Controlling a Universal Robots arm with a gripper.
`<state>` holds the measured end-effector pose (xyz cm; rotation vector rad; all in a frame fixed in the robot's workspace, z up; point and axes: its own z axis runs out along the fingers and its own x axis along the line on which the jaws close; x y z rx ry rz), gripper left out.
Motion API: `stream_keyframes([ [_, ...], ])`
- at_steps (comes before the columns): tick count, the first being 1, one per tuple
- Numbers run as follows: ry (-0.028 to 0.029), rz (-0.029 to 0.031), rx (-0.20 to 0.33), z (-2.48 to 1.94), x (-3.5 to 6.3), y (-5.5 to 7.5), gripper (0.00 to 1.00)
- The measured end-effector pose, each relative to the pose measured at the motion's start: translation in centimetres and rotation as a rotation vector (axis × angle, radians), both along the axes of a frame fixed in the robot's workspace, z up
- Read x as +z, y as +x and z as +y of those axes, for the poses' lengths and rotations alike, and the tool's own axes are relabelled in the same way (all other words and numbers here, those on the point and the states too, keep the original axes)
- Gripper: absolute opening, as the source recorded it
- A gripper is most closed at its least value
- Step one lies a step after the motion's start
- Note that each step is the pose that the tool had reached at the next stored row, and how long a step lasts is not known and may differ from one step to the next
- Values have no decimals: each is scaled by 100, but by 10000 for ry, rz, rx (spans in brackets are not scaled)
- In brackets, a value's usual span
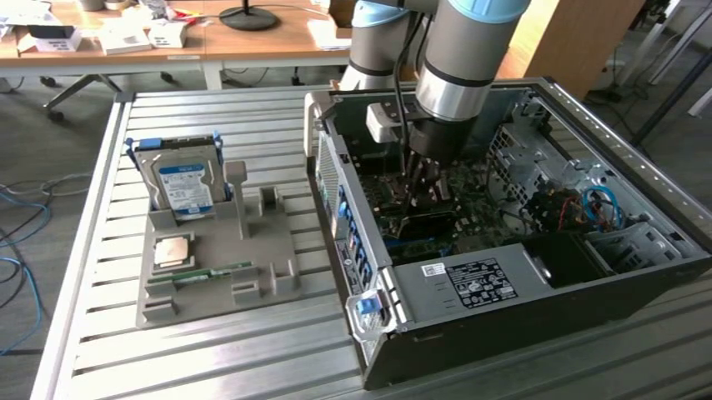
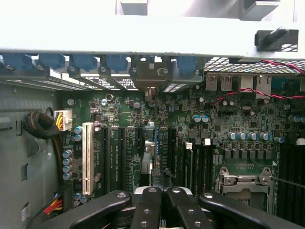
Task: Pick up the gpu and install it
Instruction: 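Press down on the gpu until it lock into place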
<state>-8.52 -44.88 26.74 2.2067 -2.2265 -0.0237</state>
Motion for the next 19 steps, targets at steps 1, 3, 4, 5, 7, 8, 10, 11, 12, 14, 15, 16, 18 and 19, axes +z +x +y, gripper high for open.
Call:
stream_keyframes([
  [1,-2,1,0,0,-1,0,11],
  [3,-1,0,-1,0,-8,-6,11],
  [4,-2,1,1,0,-10,-7,11],
  [5,-3,1,2,0,-10,-7,11],
  [7,2,-1,1,0,-17,-9,11],
  [8,3,-1,0,0,-22,-10,11],
  [10,-1,1,1,0,-27,-10,11],
  [11,-2,1,1,0,-26,-10,11],
  [12,-2,1,1,-1,-26,-10,11],
  [14,0,0,1,0,-29,-10,11],
  [15,2,-1,1,0,-37,-10,11],
  [16,-2,0,1,0,-39,-10,11],
  [18,-2,3,1,-1,-40,-10,11],
  [19,-2,2,1,-1,-41,-10,11],
])
